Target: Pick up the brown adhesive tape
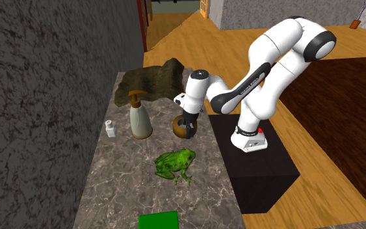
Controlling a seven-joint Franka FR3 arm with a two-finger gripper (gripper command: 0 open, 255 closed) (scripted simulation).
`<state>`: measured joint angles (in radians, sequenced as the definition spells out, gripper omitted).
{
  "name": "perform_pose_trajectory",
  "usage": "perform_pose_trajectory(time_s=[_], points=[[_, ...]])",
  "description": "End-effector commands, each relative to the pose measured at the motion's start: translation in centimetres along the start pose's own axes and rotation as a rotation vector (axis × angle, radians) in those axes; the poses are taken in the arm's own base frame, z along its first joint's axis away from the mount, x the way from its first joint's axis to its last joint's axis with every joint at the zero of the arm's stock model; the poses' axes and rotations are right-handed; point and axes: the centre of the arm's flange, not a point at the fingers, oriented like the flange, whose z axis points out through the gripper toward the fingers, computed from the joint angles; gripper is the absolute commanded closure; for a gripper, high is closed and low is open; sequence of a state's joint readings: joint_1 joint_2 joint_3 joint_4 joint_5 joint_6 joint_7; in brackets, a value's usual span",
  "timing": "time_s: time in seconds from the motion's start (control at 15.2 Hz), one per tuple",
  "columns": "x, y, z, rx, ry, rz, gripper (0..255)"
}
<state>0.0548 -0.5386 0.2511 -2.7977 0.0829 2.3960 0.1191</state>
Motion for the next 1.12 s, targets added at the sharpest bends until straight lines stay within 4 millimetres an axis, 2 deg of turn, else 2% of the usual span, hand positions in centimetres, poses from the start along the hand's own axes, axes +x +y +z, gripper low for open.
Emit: perform_pose_trajectory(time_s=[0.0,0.13,0.2,0.79,1.06], points=[[-0.1,-0.1,1.4,0.000,0.001,0.000,0],[-0.1,-0.1,1.4,0.000,0.001,0.000,0],[-0.1,-0.1,1.4,0.000,0.001,0.000,255],[-0.1,-0.1,1.4,0.000,0.001,0.000,255],[0.1,0.0,-0.7,0.000,0.001,0.000,255]])
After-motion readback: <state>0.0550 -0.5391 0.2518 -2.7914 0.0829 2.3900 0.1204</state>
